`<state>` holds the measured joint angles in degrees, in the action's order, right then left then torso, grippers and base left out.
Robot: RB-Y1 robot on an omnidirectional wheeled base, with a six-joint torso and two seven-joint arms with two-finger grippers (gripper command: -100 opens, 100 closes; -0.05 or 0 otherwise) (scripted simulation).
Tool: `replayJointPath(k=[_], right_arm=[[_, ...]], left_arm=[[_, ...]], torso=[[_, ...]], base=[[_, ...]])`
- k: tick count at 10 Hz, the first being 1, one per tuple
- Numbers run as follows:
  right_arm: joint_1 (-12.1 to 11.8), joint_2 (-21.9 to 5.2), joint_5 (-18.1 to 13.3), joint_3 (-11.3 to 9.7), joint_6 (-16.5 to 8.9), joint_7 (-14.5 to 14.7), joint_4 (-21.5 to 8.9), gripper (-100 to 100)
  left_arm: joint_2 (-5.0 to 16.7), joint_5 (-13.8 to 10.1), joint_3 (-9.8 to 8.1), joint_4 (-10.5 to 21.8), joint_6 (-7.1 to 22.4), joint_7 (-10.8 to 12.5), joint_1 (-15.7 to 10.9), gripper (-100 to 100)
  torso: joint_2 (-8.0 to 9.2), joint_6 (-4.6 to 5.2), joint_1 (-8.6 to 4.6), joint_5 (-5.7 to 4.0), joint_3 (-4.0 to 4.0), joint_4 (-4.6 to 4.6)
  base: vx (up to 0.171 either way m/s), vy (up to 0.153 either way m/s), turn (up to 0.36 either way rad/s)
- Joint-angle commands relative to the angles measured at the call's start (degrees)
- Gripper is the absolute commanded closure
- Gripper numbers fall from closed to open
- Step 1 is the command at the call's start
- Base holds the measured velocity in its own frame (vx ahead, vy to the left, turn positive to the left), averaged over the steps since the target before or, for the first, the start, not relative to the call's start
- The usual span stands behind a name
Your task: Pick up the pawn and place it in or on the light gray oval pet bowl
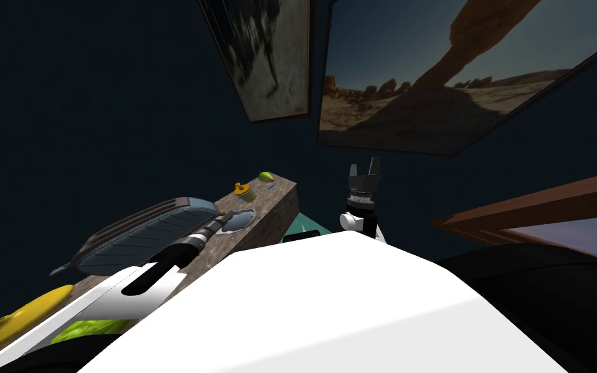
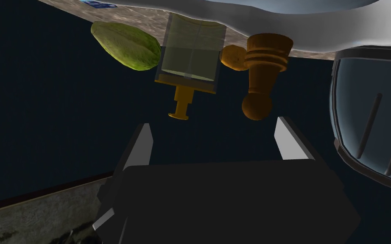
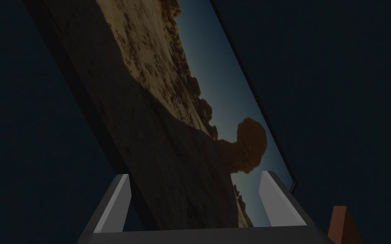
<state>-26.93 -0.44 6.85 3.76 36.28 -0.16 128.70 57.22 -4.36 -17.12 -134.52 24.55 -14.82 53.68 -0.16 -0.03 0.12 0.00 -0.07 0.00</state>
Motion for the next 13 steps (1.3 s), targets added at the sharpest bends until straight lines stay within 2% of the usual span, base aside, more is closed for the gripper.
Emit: replayJointPath(k=[1, 6, 7, 9, 10, 11, 13], right_arm=[[0.0, 0.0, 0.0, 0.0, 0.0, 0.0, 0.0, 0], [0.0, 0.0, 0.0, 0.0, 0.0, 0.0, 0.0, 0], [0.0, 0.0, 0.0, 0.0, 0.0, 0.0, 0.0, 0], [0.0, 0.0, 0.0, 0.0, 0.0, 0.0, 0.0, 0], [0.0, 0.0, 0.0, 0.0, 0.0, 0.0, 0.0, 0], [0.01, 0.0, 0.0, -0.01, 0.0, 0.0, 0.0, 0], [0.01, 0.0, 0.0, -0.01, 0.0, 0.0, 0.0, 0]], left_arm=[[0.23, -0.22, -0.65, -1.67, 0.91, 0.15, 0.72, -100], [2.77, -2.16, -4.3, -9.18, 4.81, 1.17, 4.05, -100], [2.77, -2.16, -4.3, -9.25, 4.81, 1.17, 4.05, -100], [3.78, -2.93, -5.76, -12.28, 6.36, 1.57, 5.38, -100], [3.62, -2.71, -5.15, -11.43, 6.14, 1.48, 4.61, -100], [3.68, -2.75, -5.19, -11.61, 6.41, 1.53, 4.61, 0], [3.67, -2.74, -5.18, -11.59, 6.39, 1.53, 4.61, 0]], torso=[[0.0, 0.0, 0.0, 0.0, 0.0, 0.0], [0.01, 0.01, -0.01, 0.0, 0.0, 0.0], [-0.01, 0.01, -0.02, 0.0, -0.01, 0.0], [0.04, 0.01, -0.06, -0.01, 0.02, 0.0], [0.02, 0.01, -0.05, 0.0, 0.01, 0.0], [0.07, 0.03, -0.08, 0.0, 0.03, 0.01], [0.14, 0.02, -0.11, -0.01, 0.07, 0.02]], base=[[0.034, 0.03, 0.034], [0.034, 0.03, 0.08], [0.031, 0.02, 0.029], [0.03, 0.02, 0.074], [0.017, 0.009, 0.017], [0.0, 0.0, 0.0], [0.0, 0.0, 0.0]])
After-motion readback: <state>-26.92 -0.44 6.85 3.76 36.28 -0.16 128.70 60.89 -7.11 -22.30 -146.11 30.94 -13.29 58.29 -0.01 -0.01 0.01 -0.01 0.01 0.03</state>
